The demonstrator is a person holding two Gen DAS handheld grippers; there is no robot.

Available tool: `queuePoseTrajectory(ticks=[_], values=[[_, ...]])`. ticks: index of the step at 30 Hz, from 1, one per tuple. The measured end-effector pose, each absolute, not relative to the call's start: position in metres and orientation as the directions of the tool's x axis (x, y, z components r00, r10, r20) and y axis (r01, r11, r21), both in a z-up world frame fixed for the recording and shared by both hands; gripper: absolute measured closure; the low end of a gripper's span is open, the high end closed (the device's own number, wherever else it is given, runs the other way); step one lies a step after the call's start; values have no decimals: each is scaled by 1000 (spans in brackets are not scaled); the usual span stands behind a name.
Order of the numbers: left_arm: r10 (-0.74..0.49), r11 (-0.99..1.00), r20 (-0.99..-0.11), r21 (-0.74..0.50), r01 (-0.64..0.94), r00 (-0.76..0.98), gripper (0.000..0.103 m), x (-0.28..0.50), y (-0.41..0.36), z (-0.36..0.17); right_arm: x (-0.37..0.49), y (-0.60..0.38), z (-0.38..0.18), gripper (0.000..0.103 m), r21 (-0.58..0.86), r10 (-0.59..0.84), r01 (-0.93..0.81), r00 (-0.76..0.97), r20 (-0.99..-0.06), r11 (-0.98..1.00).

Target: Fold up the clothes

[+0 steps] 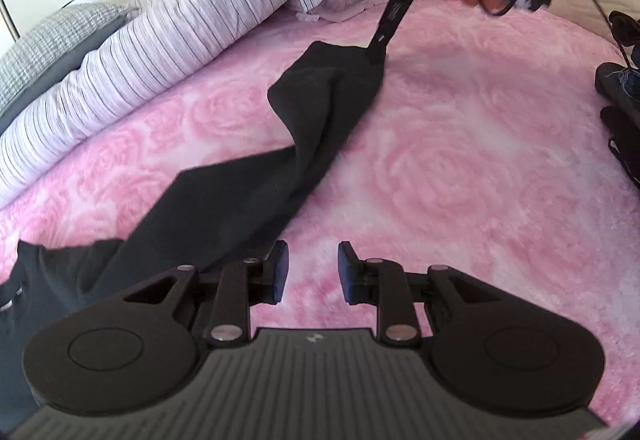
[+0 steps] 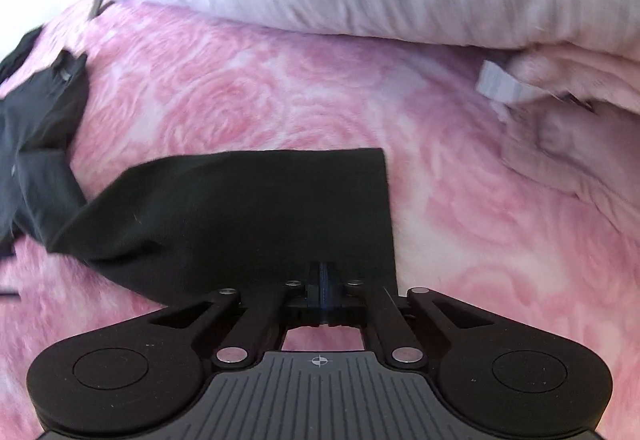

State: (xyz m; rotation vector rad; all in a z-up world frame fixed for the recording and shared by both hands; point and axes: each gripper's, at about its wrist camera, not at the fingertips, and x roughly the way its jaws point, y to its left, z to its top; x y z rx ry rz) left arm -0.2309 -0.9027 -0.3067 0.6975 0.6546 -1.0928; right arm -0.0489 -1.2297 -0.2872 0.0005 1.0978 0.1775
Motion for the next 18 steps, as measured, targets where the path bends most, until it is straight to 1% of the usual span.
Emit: queuePoseTrajectory(ticks=[4, 8, 10, 11, 12, 14, 15, 18], values=[[-568, 295, -755, 186, 937, 328, 80, -231, -902, -307, -81, -1235, -264, 102, 47, 85, -104, 400, -913, 993], [-591, 279, -732, 208, 938, 338, 73, -224, -915, -310, -102, -1244, -259, 102, 29, 69, -109, 380, -922, 994], [-603, 255, -725, 220, 942, 332, 72, -220, -926, -312, -98, -1245, -264, 100, 22, 66, -112, 403, -913, 993], [-608, 242, -722, 226, 943, 330, 72, -218, -931, -314, -95, -1245, -267, 90, 17, 62, -112, 413, -909, 994], [-613, 231, -717, 237, 944, 331, 71, -216, -935, -314, -90, -1244, -271, 83, 25, 69, -109, 421, -904, 994], [-623, 208, -707, 261, 943, 333, 71, -213, -943, -316, -79, -1244, -281, 40, 51, 89, -99, 437, -895, 994], [-626, 206, -705, 263, 943, 333, 70, -210, -946, -316, -73, -1245, -285, 37, 58, 94, -93, 446, -890, 994], [-629, 215, -698, 268, 939, 343, 70, -203, -950, -317, -56, -1250, -296, 37, 135, 152, -71, 448, -881, 988]])
